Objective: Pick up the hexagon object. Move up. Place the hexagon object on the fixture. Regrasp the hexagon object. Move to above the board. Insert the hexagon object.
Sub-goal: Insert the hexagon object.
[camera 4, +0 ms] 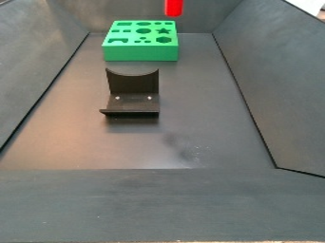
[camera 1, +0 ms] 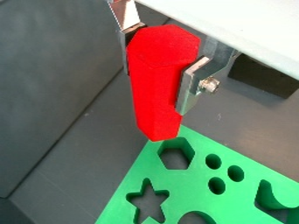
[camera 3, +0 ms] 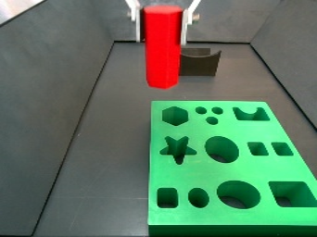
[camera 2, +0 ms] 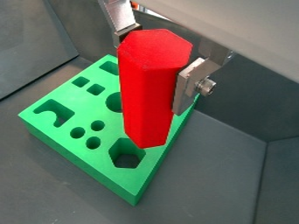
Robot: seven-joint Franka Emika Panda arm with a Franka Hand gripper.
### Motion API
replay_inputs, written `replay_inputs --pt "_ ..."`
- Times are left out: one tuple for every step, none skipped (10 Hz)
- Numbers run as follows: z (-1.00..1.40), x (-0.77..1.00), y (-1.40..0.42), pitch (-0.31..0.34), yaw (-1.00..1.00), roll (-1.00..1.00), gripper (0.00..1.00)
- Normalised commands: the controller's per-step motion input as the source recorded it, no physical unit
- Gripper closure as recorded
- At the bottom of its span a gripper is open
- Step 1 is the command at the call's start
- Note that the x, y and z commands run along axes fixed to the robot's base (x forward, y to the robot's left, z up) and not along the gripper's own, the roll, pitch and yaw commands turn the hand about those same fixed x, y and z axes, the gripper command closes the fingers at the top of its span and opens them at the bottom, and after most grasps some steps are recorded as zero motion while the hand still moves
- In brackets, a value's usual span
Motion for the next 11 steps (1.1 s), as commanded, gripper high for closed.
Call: replay_inputs --pt "-0.45 0.0 -0.07 -0.339 -0.05 0.18 1.0" --pt "-0.45 0.0 -0.04 -0.333 -0.02 0.18 1.0" --pt "-0.14 0.0 0.0 -0.116 0.0 0.0 1.0" --pt "-0.21 0.09 0.0 0.0 -0.03 0.0 1.0" --pt "-0.39 0.44 -0.01 0.007 0.0 0.09 1.0" --pt "-0.35 0.25 -0.03 0.046 0.0 0.18 1.0" --pt "-0.39 0.22 -0.04 0.047 0.0 0.2 1.0" --pt "-0.38 0.13 -0.05 0.0 0.02 0.25 1.0" --pt "-0.41 0.21 -0.07 0.0 0.01 0.26 1.0" --pt "-0.35 0.17 -0.11 0.0 0.04 0.28 1.0" --pt "-0.37 0.25 -0.13 0.0 0.02 0.21 1.0"
